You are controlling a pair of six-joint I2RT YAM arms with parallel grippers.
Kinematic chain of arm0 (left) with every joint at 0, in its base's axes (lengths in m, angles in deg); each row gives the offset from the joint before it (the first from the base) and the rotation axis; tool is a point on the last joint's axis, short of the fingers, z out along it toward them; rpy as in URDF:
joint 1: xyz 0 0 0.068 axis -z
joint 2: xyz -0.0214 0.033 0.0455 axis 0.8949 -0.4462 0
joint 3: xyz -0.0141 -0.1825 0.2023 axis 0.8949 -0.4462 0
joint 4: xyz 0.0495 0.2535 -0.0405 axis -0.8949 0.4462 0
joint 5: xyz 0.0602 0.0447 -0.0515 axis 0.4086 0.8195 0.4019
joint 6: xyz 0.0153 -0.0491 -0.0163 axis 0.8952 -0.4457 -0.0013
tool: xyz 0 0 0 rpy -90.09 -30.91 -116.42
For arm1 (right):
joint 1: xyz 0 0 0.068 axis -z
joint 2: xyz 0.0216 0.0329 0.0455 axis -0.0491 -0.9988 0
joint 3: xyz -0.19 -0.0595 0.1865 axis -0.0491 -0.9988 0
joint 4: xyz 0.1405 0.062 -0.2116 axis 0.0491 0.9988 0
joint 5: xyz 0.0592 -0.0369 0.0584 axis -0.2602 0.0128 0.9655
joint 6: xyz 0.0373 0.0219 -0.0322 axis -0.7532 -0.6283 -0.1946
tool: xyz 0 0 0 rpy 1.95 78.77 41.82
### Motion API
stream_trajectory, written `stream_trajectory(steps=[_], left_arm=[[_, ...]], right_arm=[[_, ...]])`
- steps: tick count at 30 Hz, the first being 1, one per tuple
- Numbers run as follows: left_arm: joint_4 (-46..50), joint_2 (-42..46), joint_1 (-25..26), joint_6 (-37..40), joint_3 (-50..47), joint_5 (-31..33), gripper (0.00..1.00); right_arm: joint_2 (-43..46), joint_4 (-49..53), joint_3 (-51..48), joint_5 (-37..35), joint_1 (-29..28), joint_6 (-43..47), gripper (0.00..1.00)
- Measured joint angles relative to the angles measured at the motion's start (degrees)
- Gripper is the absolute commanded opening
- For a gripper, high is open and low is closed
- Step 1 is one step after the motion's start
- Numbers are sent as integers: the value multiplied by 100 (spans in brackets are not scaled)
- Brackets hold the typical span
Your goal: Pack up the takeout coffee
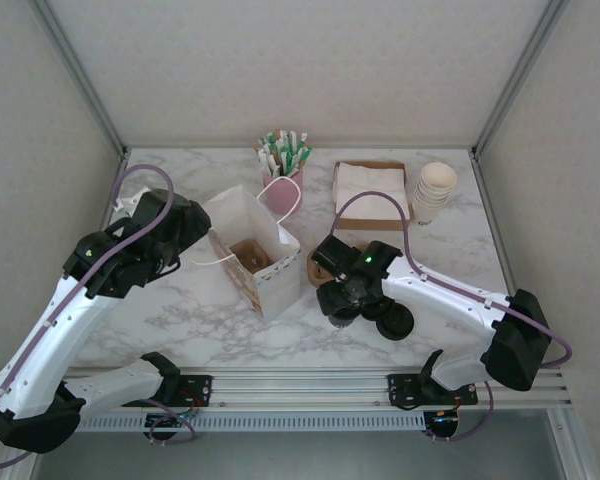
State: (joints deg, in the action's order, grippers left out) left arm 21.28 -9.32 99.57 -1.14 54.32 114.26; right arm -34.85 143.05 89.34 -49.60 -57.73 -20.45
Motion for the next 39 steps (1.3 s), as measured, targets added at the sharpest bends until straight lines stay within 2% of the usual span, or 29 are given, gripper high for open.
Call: stream_trajectory(steps=[6, 9, 12, 15, 24, 30, 34, 39], left_arm=[[17, -76, 0, 72, 229, 46, 79], [61, -190, -81, 258, 601, 179, 74], [37, -332, -417, 542, 1012, 170, 70], [-22, -557, -962, 811, 1338, -52, 68], [-599, -1788, -2275, 1676, 1333, -1661, 67], [-1593, -2787, -3287, 1947, 861, -3189, 66], [-2057, -3576, -3346, 2203, 855, -4068, 67], [-2503, -4030, -3187, 2422, 514, -4819, 66]], right_arm=[[13, 74, 50, -31, -9, 15, 71], [46, 330, 319, -122, -11, 61, 71], [216, 608, 933, -205, -11, 173, 70], [498, 774, 1572, -275, -15, 278, 69], [780, 1353, 3040, -398, -210, 492, 67], [780, 1705, 3539, -457, -535, 553, 68], [802, 1770, 3781, -525, -623, 553, 67], [855, 1773, 4068, -601, -643, 549, 67]])
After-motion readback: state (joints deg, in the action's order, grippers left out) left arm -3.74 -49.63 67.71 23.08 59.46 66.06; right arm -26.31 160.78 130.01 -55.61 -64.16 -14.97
